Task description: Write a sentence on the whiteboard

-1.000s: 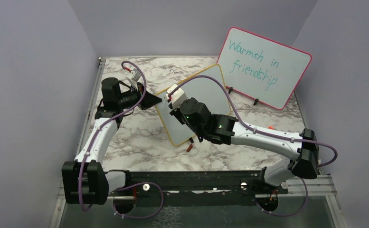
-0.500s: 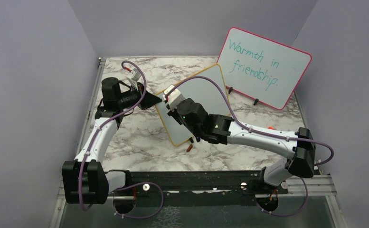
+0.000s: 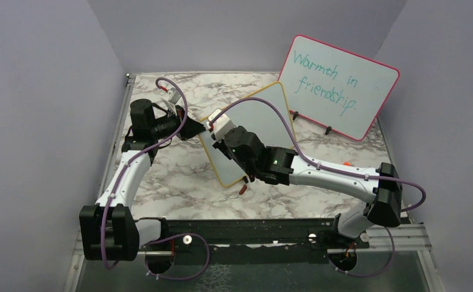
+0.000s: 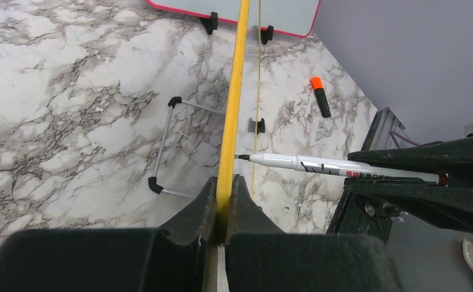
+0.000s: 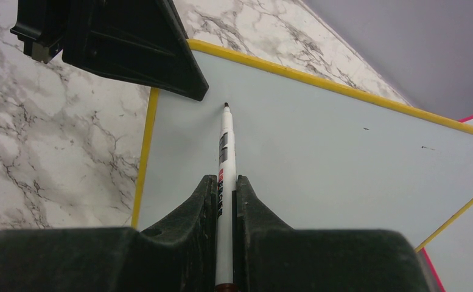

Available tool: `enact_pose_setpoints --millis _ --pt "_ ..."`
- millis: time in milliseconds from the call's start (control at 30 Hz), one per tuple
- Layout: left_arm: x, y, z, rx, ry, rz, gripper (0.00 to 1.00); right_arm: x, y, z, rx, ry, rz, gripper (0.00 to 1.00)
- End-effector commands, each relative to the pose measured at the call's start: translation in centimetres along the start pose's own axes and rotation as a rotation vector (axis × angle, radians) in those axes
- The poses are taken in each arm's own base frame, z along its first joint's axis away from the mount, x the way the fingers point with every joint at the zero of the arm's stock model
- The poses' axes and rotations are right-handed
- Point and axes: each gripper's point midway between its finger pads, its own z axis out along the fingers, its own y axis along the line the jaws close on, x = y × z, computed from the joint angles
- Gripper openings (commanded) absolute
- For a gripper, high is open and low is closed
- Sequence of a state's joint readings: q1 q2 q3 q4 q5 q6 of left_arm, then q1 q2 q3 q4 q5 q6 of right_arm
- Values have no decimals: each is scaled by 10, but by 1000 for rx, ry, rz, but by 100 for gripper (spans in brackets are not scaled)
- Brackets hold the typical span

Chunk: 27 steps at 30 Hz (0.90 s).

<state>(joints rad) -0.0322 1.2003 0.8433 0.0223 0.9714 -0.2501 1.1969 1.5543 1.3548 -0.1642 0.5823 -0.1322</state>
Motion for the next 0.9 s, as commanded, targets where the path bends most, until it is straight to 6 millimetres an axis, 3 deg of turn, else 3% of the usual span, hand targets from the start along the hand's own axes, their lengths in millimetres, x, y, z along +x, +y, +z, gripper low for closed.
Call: enact_pose_setpoints --millis 0,867 --pt "13 23 3 -89 32 15 0 -15 3 5 3 -40 12 1" --pt "14 25 4 -90 34 5 0 -11 22 6 -91 -29 -17 1"
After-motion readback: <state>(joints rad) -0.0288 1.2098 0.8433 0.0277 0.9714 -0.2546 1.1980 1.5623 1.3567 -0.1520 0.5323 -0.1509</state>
